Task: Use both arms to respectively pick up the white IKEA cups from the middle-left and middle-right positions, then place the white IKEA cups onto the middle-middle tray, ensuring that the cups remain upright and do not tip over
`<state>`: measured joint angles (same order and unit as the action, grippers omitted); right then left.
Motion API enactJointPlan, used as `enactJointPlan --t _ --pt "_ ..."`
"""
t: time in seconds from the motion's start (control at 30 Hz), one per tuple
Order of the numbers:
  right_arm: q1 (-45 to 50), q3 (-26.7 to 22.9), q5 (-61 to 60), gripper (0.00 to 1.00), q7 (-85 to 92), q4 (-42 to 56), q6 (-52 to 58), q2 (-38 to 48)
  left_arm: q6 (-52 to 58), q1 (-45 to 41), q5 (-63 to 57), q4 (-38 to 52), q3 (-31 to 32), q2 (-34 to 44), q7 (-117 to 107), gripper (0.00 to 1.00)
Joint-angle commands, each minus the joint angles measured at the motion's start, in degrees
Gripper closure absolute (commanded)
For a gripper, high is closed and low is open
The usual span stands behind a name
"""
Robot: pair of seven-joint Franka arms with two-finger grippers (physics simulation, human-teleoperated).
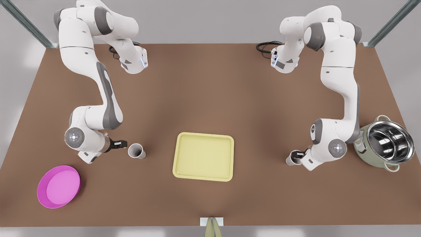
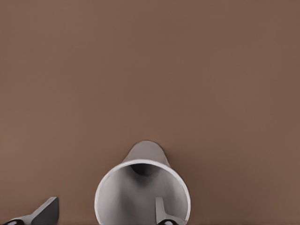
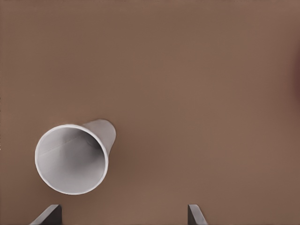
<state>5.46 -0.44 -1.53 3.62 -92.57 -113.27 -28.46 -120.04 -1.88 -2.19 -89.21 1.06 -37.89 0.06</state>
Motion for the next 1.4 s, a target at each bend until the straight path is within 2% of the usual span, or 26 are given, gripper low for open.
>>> enactJointPlan --t 0.0,0.07,0.1,0.13,0.23,0.33,0.4,0.43,0.47,0.5,0.67,0.77,0.8,0.83,0.87,0.93,0.97,1.07,1.2,1.37 --pt "0.7 0.0 -1.2 0.00 -0.2 0.1 -11.4 -1.4 -1.1 0.1 -0.1 -0.3 -0.2 -0.1 -0.2 0.00" --pt "0.9 0.0 -2.4 0.00 -0.4 0.1 -13.1 -2.8 -1.2 0.3 0.0 -0.3 -0.2 -0.5 -0.2 0.00" --pt "0.9 0.0 -2.7 0.00 -0.5 0.0 -13.2 -3.4 -1.2 0.4 0.1 -0.3 -0.2 -0.9 -0.2 0.04" --pt "0.9 0.0 -2.7 0.00 -0.5 -0.1 -13.5 -3.7 -1.2 0.4 0.2 -0.3 -0.2 -0.9 -0.3 0.13" --pt "0.9 0.0 -2.8 0.00 -0.5 -2.1 -14.4 -3.6 -2.2 0.4 0.2 -0.3 -0.2 -1.5 -0.3 0.30" --pt "0.9 0.0 -2.7 0.00 -0.5 -3.6 -14.9 -3.2 -2.2 0.4 0.3 -0.3 -0.2 -1.8 -0.3 0.33" --pt "1.0 0.0 -2.7 0.00 -0.5 -3.9 -15.1 -3.4 -2.0 0.3 0.3 -0.4 -0.2 -1.7 -0.3 0.53" --pt "1.0 0.0 -2.7 0.00 -0.5 -3.9 -15.1 -3.5 -1.7 0.3 0.3 -0.3 -0.1 -1.7 -0.2 0.68" --pt "1.0 0.1 -2.7 0.00 -0.5 -4.3 -15.2 -3.7 -1.7 0.3 0.3 -0.3 -0.1 -1.7 -0.2 0.76" --pt "1.0 0.1 -2.7 0.00 -0.5 -4.3 -15.2 -4.0 -1.7 0.3 0.3 -0.3 -0.1 -1.7 -0.2 0.79" --pt "1.4 0.1 -2.7 0.00 -0.5 -4.3 -15.8 -6.3 -0.6 -0.1 1.4 0.2 0.2 -0.5 -1.0 0.79" --pt "1.4 0.1 -2.7 0.00 -0.5 -4.3 -16.0 -7.0 2.9 -0.1 1.5 3.8 3.0 -0.3 -10.4 0.79" --pt "1.4 0.1 -2.7 0.08 -0.5 -4.3 -16.0 -7.0 3.3 -0.1 2.7 4.3 4.3 -0.4 -13.0 0.79" --pt "1.4 0.1 -2.7 0.31 -0.5 -4.3 -16.0 -7.1 5.9 -0.2 4.6 5.6 6.4 -0.4 -15.1 0.79" --pt "1.5 0.0 -2.6 0.49 -0.5 -4.2 -16.0 -7.3 9.0 -1.2 4.4 7.2 8.9 -0.4 -19.0 0.79" --pt "1.7 0.0 -2.6 0.71 -0.5 -3.8 -16.0 -7.4 9.8 -7.5 4.1 8.9 9.4 -0.4 -28.6 0.79" --pt "2.0 0.0 -2.6 0.76 -0.5 -3.6 -15.9 -7.5 10.1 -9.4 4.2 9.5 9.4 -0.4 -31.9 0.79" --pt "2.7 0.0 -2.1 0.79 -0.4 -3.4 -15.9 -7.4 10.0 -15.4 4.0 12.0 9.4 -2.5 -40.9 0.79" --pt "2.6 0.0 -2.0 0.79 0.7 -3.3 -14.3 -4.0 9.5 -20.7 4.0 26.3 9.4 -11.9 -52.5 0.79" --pt "2.9 1.1 -2.3 0.79 3.1 0.2 -15.2 -4.4 6.1 -22.9 4.2 28.6 9.7 -16.6 -53.1 0.79"
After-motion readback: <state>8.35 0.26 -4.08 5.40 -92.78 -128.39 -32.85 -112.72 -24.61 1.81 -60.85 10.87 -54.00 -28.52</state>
